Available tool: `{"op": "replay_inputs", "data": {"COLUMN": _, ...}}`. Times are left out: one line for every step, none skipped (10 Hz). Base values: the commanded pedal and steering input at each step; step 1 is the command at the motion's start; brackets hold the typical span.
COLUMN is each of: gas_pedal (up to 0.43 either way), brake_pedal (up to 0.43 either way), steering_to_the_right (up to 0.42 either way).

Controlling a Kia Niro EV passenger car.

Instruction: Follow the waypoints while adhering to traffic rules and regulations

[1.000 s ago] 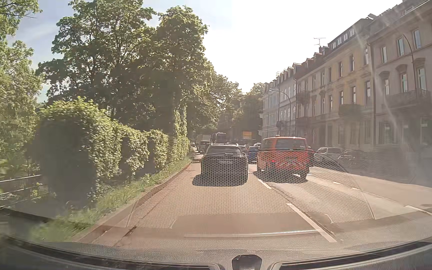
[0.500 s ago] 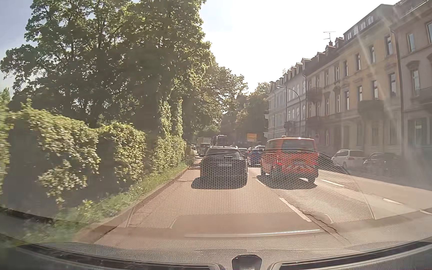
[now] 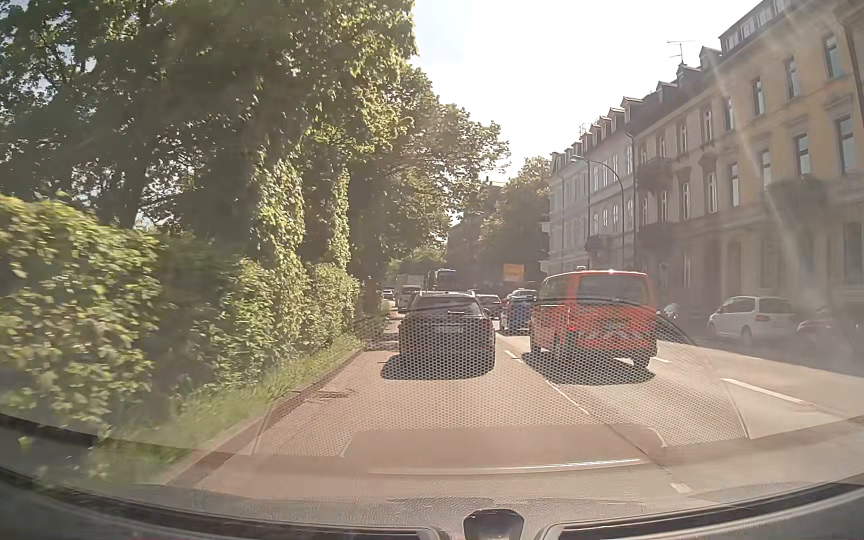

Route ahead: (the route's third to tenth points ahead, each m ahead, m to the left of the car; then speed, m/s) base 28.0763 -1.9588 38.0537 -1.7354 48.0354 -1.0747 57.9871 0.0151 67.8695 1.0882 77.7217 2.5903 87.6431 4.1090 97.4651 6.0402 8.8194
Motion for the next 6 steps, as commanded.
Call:
{"op": "replay_inputs", "data": {"gas_pedal": 0.000, "brake_pedal": 0.000, "steering_to_the_right": -0.008}}
{"op": "replay_inputs", "data": {"gas_pedal": 0.000, "brake_pedal": 0.000, "steering_to_the_right": -0.008}}
{"op": "replay_inputs", "data": {"gas_pedal": 0.000, "brake_pedal": 0.000, "steering_to_the_right": -0.008}}
{"op": "replay_inputs", "data": {"gas_pedal": 0.000, "brake_pedal": 0.000, "steering_to_the_right": -0.008}}
{"op": "replay_inputs", "data": {"gas_pedal": 0.000, "brake_pedal": 0.000, "steering_to_the_right": -0.008}}
{"op": "replay_inputs", "data": {"gas_pedal": 0.000, "brake_pedal": 0.000, "steering_to_the_right": -0.008}}
